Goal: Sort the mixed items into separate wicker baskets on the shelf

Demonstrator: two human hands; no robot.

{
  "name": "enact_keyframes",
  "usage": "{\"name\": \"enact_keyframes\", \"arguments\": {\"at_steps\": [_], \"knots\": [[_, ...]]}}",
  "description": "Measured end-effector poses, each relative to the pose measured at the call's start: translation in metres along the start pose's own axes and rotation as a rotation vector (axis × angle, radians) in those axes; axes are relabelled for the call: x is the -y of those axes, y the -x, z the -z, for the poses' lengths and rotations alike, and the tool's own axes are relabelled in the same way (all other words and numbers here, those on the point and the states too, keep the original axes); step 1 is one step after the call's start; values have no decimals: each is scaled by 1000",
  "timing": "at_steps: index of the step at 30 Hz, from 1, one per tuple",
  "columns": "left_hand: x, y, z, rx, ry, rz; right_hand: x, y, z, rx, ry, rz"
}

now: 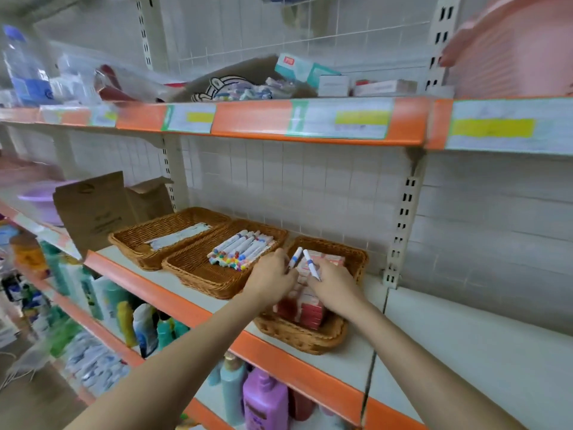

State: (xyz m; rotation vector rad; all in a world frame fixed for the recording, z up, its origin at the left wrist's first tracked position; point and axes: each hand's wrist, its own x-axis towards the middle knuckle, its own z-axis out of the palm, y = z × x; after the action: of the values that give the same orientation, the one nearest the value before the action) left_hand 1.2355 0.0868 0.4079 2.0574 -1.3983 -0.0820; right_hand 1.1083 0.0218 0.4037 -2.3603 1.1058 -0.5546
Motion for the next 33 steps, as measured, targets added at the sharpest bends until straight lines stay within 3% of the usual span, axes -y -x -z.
{"name": "enact_keyframes", "arguments": {"at_steps": [14, 27, 33], "knots": [[149, -68, 60, 111, 46, -59, 105, -70, -90, -49, 69, -158], [161, -153, 37, 207, 45, -105, 94, -157, -96, -41, 186, -243], [157, -177, 19, 196, -29, -136, 94, -183, -103, -54, 369, -287]]}}
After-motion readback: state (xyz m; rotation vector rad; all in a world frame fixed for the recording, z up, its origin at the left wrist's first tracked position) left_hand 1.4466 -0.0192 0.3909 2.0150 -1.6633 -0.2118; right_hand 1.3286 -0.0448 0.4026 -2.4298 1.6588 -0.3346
